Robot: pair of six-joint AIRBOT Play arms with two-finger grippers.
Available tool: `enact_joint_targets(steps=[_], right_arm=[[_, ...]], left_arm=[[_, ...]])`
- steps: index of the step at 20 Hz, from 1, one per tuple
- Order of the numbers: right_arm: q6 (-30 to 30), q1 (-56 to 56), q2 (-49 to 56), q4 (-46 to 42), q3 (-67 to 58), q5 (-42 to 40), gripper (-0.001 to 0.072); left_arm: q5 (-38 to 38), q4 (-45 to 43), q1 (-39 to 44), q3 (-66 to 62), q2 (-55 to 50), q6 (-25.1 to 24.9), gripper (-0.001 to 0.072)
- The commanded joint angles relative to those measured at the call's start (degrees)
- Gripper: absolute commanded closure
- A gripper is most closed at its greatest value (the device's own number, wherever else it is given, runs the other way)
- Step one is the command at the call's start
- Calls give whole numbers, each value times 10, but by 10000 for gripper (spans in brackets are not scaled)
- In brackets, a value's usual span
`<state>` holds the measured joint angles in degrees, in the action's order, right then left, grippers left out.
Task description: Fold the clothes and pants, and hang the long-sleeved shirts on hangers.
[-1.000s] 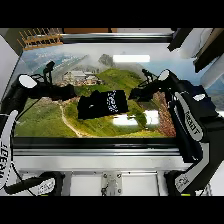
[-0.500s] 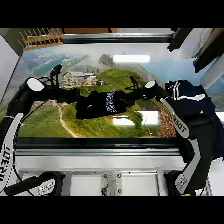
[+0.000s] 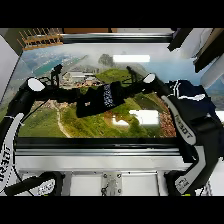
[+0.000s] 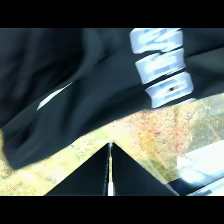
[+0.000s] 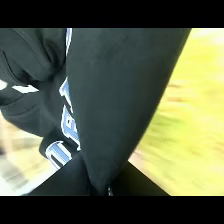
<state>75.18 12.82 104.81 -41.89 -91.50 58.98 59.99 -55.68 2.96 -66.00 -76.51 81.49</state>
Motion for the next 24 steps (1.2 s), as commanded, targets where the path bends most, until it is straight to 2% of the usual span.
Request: enact_joint_targets(steps=[1,3,6,11,16,18,21,24], right_arm=[[107,-74,-124,-202,-24,48,696],[120,-133,-196,-252,-25,59,696],[119,-232,-269,-269,-25,54,696],[116,-367,-306,-269,-25,-9,696],[117,-423,-331,-269,-25,-45,696],[126,-432,-347,-270,-25,-35,696],[132,-435,-363,-287,-17,31,697],[132,-436,-389,-333,32,70,697]], left_arm=[[0,0,0,0,0,-1,703],[0,0,0,0,0,-1,703],[0,0,0,0,0,-1,703],[0,0,0,0,0,0,703],[0,0,0,0,0,-1,703],[0,0,0,0,0,-1,703],[0,-1,0,0,0,-1,703],[0,-1,0,0,0,-1,703]])
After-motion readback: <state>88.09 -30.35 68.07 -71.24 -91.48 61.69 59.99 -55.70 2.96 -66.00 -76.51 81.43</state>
